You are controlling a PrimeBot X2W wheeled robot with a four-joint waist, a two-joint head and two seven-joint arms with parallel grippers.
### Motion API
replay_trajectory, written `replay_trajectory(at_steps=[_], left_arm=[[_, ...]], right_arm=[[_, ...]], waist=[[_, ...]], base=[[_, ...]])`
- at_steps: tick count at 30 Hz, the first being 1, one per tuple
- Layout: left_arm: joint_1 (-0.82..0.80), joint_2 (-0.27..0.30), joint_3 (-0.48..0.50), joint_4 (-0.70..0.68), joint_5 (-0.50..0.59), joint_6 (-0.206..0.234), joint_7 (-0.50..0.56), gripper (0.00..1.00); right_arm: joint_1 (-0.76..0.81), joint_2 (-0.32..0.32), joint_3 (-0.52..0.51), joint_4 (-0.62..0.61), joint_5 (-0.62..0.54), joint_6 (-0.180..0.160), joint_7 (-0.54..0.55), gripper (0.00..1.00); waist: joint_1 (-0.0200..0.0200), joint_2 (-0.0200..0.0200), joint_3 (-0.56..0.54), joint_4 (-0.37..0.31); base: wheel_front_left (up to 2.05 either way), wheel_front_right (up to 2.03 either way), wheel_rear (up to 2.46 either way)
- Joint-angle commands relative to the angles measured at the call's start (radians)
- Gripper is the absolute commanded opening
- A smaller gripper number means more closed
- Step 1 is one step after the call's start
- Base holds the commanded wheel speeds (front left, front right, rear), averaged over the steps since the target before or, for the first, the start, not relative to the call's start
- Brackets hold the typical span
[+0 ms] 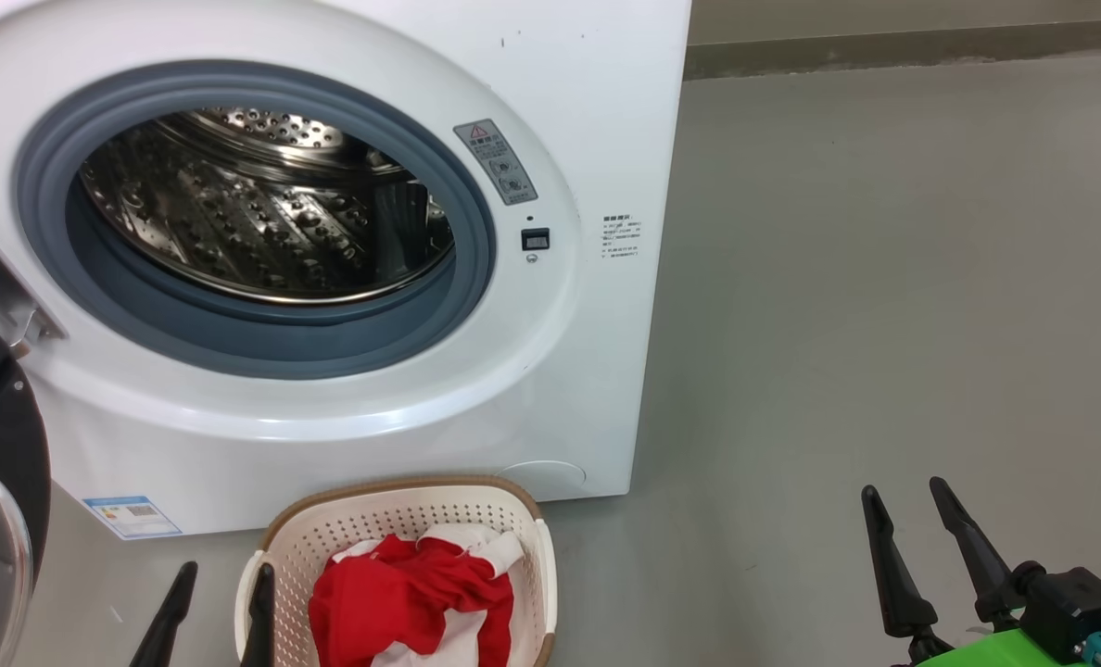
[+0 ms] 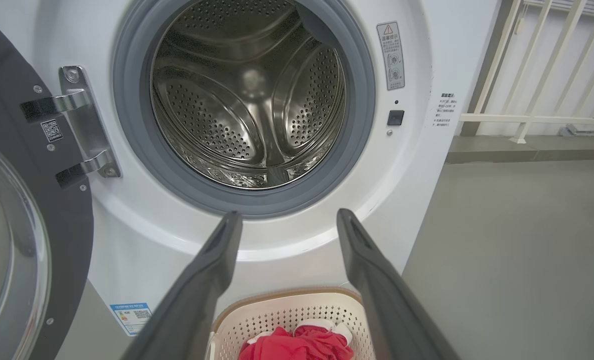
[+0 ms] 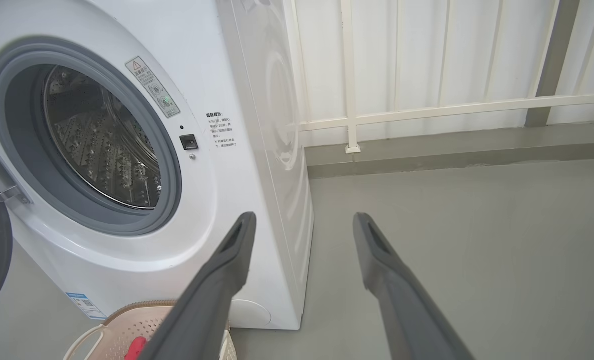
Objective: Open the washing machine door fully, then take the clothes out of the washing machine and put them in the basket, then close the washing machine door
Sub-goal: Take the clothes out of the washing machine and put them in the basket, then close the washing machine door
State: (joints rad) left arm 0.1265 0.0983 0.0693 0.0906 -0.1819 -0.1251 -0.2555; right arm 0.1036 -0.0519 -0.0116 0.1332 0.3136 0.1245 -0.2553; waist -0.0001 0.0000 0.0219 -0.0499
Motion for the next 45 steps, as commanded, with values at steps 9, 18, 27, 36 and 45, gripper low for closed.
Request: replay_trajectory(at_steps=[9,18,27,36,45], left_arm=[[-0.011,-0.008,0.048,-0.043,0.017,-0.006,-0.006,1.0],[-0.013,-0.01,0.05,-0.047,0.018,-0.006,-0.006,1.0],[-0.014,-0.008,0.047,-0.044,0.024,-0.006,-0.006,1.0],[-0.021,-0.01,0.051,-0.032,0.037,-0.006,-0.006,1.0],[-0.021,-0.008,0.046,-0.041,0.024,-0.006,-0.006,1.0]], right_arm=[[-0.01,-0.013,0.014,-0.031,-0.002,0.006,-0.006,1.0],[-0.017,-0.011,0.014,-0.032,-0.004,0.006,-0.006,1.0],[-0.015,-0.008,0.014,-0.036,-0.004,0.006,-0.006,1.0],[-0.021,-0.006,0.016,-0.035,-0.005,0.006,-0.006,1.0],[-0.023,-0.005,0.016,-0.033,-0.006,0.006,-0.006,1.0]], waist=[[0.0001,0.0,-0.003,0.001],[0.0001,0.0,0.0,-0.005],[0.0001,0.0,0.002,-0.004],[0.0001,0.0,0.01,0.0],[0.0001,0.0,0.009,0.004]], base=[[0.0,0.0,0.0],[0.0,0.0,0.0],[-0.04,0.04,0.0],[-0.91,0.91,0.0],[-1.44,1.44,0.0]])
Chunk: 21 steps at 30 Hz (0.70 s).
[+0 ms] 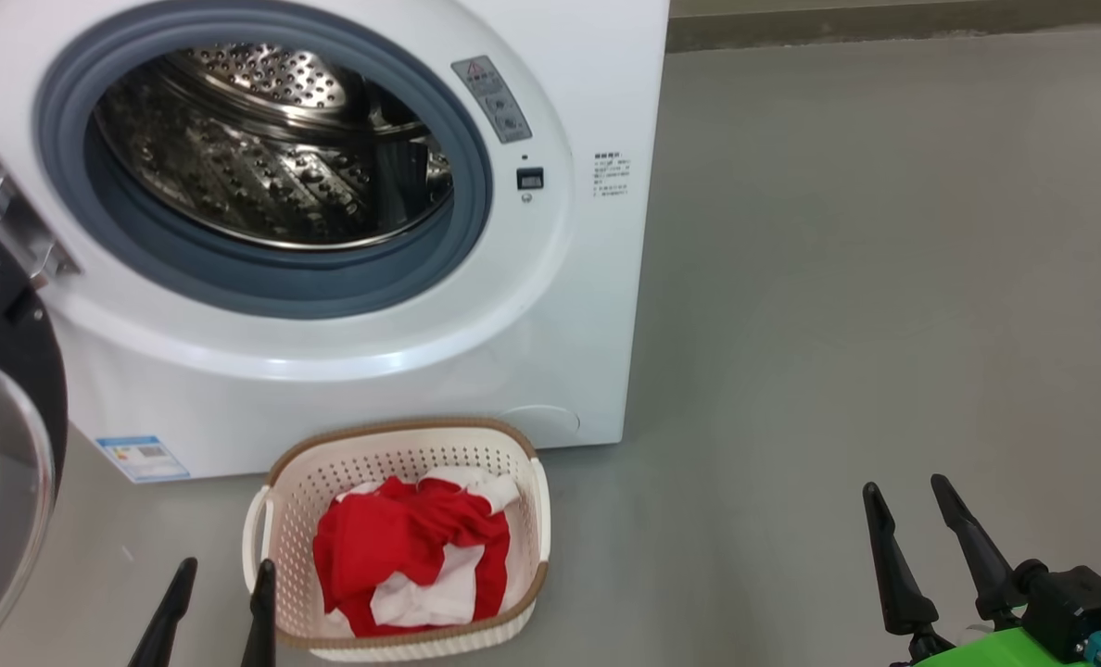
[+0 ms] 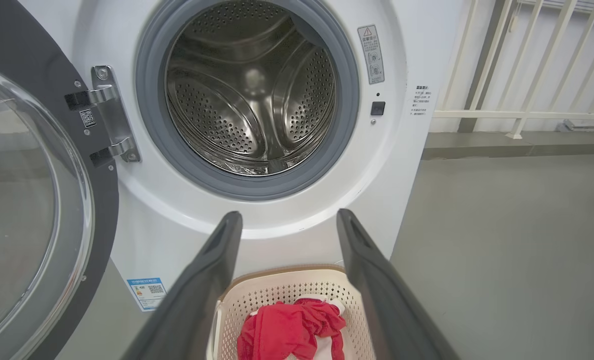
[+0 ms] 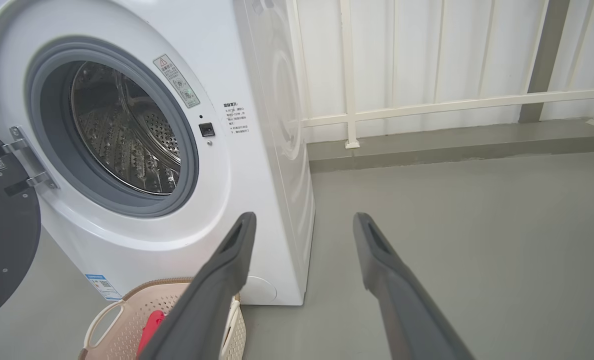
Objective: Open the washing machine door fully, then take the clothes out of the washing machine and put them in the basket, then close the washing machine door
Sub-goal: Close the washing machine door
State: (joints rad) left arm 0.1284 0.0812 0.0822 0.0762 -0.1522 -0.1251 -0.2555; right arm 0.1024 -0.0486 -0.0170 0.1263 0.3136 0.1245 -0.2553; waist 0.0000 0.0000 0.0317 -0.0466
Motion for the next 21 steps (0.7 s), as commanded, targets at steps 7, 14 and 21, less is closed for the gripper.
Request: replay_trajectory(at_steps=[7,14,21], left_arm=[[-0.024,0.009,0.037,-0.021,-0.007,-0.006,-0.006,1.0],[-0.023,0.006,0.038,-0.016,-0.008,-0.006,-0.006,1.0],[-0.021,-0.001,0.043,-0.007,-0.014,-0.006,-0.006,1.0]], right_arm=[[-0.02,-0.008,0.023,-0.024,-0.007,0.006,-0.006,1.0],[-0.02,-0.009,0.026,-0.022,-0.007,0.006,-0.006,1.0],[-0.016,-0.013,0.032,-0.022,-0.007,0.006,-0.006,1.0]], waist=[[0.0,0.0,-0.006,0.006],[0.0,0.0,-0.009,0.008],[0.0,0.0,-0.013,0.017]], base=[[-0.71,0.71,0.0],[-0.03,0.03,0.0],[0.0,0.0,0.0]])
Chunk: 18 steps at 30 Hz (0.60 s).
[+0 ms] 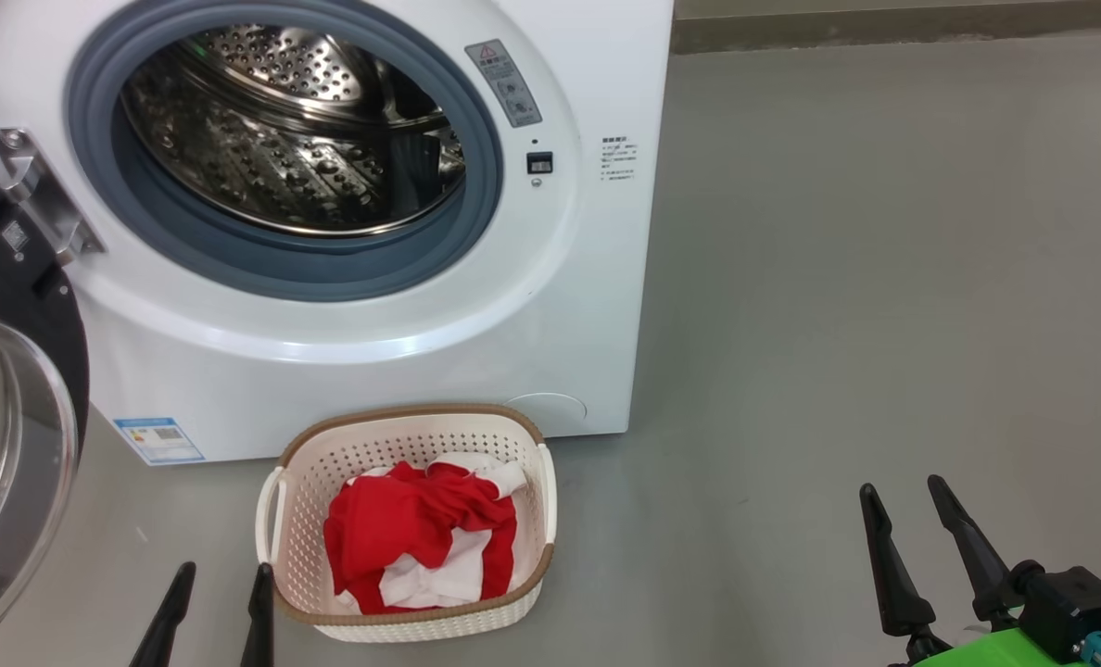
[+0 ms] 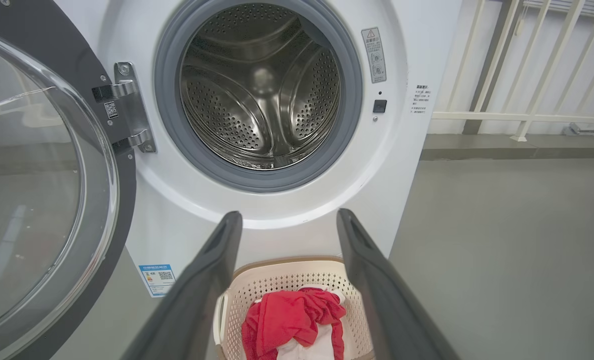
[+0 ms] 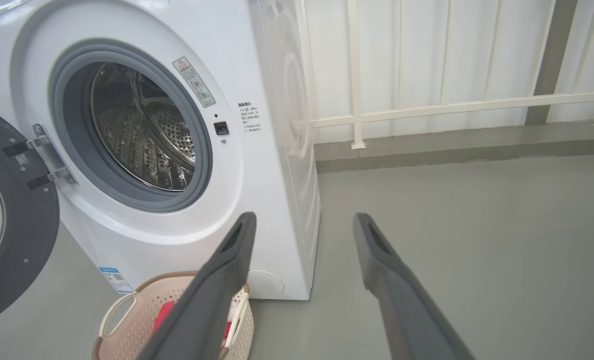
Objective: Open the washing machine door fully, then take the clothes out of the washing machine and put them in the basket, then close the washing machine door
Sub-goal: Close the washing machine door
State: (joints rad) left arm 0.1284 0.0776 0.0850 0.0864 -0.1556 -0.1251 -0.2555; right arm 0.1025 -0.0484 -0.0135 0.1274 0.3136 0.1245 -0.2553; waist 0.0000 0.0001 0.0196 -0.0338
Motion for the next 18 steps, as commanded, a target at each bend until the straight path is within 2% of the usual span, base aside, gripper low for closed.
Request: replay_trajectory(at_steps=[1,8,18], left_arm=[[-0.021,0.001,0.042,-0.015,-0.01,-0.006,-0.006,1.0],[-0.017,-0.012,0.063,-0.001,-0.016,-0.006,-0.006,1.0],[-0.003,-0.026,0.085,0.034,-0.029,0.003,-0.006,1.0]], right_arm=[[-0.015,-0.013,0.03,-0.023,-0.007,0.006,-0.006,1.0],[-0.018,-0.019,0.047,-0.016,-0.007,0.006,-0.006,1.0],[-0.036,-0.036,0.107,0.011,0.004,0.006,-0.006,1.0]], waist=[[0.0,-0.0001,-0.001,0.009],[0.0,-0.0001,-0.006,0.062],[0.0,-0.0001,-0.028,0.207]], base=[[0.0,0.0,0.0],[0.0,0.0,0.0],[0.0,0.0,0.0]])
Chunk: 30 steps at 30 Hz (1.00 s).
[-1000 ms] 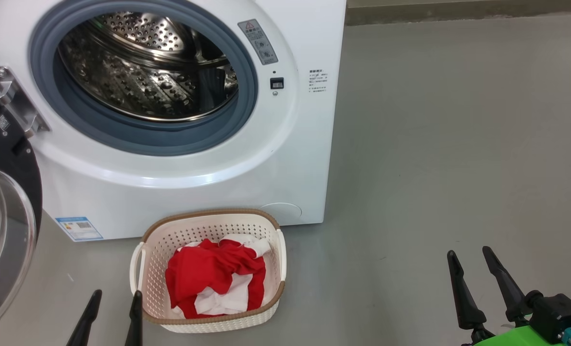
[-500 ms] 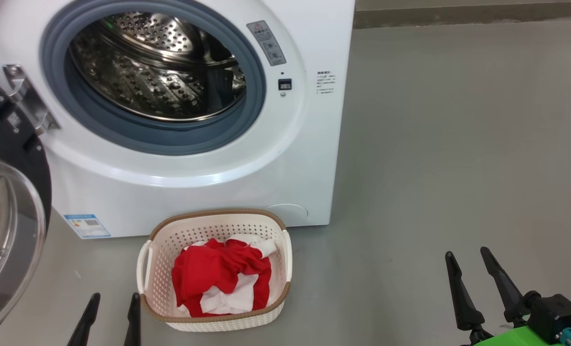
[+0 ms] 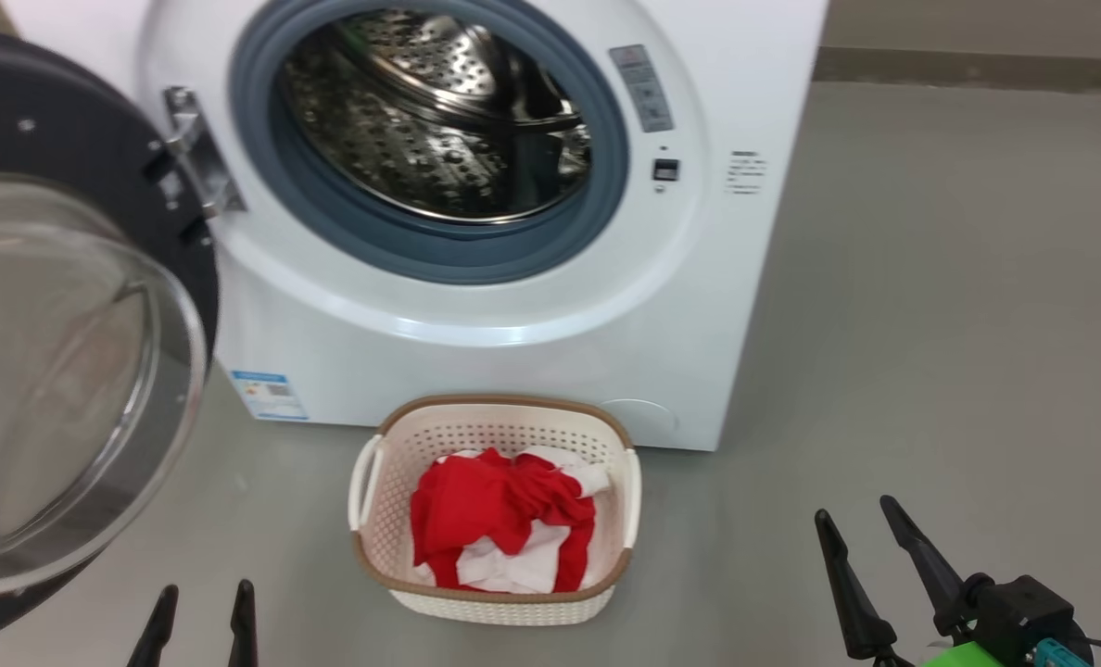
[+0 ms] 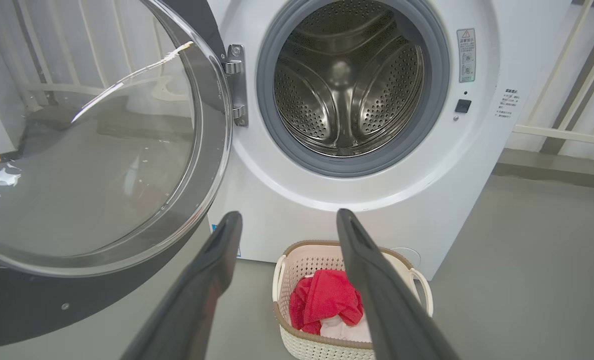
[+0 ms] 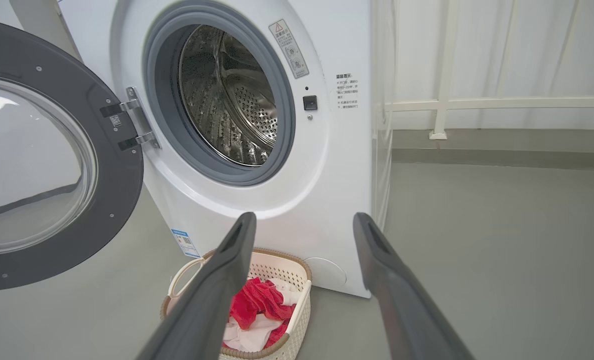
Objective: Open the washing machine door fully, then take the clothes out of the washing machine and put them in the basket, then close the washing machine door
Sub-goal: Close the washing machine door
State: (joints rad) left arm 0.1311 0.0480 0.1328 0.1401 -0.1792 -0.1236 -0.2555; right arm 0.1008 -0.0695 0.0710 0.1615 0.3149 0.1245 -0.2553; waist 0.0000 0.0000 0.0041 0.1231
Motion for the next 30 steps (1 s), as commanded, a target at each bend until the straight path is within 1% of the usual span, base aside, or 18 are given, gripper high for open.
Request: replay_trajectory(at_steps=[1,17,22,29,30], left_arm=[[-0.003,0.004,0.037,-0.017,-0.005,0.005,-0.006,1.0],[0.04,0.002,-0.013,-0.025,-0.037,0.083,-0.006,1.0],[0.051,0.002,-0.002,-0.058,-0.065,0.122,-0.006,1.0],[0.081,0.002,-0.002,-0.112,-0.12,0.178,-0.006,1.0],[0.081,0.002,-0.002,-0.112,-0.12,0.178,-0.006,1.0]], right_arm=[[-0.036,-0.017,0.029,-0.02,0.004,0.006,-0.006,1.0],[-0.049,-0.028,0.113,0.015,0.031,0.006,-0.006,1.0],[-0.099,-0.042,0.176,0.036,0.038,0.006,-0.006,1.0],[-0.185,-0.061,0.265,0.079,0.065,0.006,-0.006,1.0],[-0.185,-0.061,0.265,0.079,0.065,0.006,-0.006,1.0]], waist=[[0.0,0.0,-0.015,0.067],[0.0,0.0,-0.055,0.348],[0.0,0.0,-0.03,0.377],[0.0,0.0,-0.009,0.394],[0.0,0.0,-0.009,0.394]], base=[[0.0,0.0,0.0],[0.0,0.0,0.0],[0.0,0.0,0.0],[0.0,0.0,0.0],[0.0,0.0,0.0]])
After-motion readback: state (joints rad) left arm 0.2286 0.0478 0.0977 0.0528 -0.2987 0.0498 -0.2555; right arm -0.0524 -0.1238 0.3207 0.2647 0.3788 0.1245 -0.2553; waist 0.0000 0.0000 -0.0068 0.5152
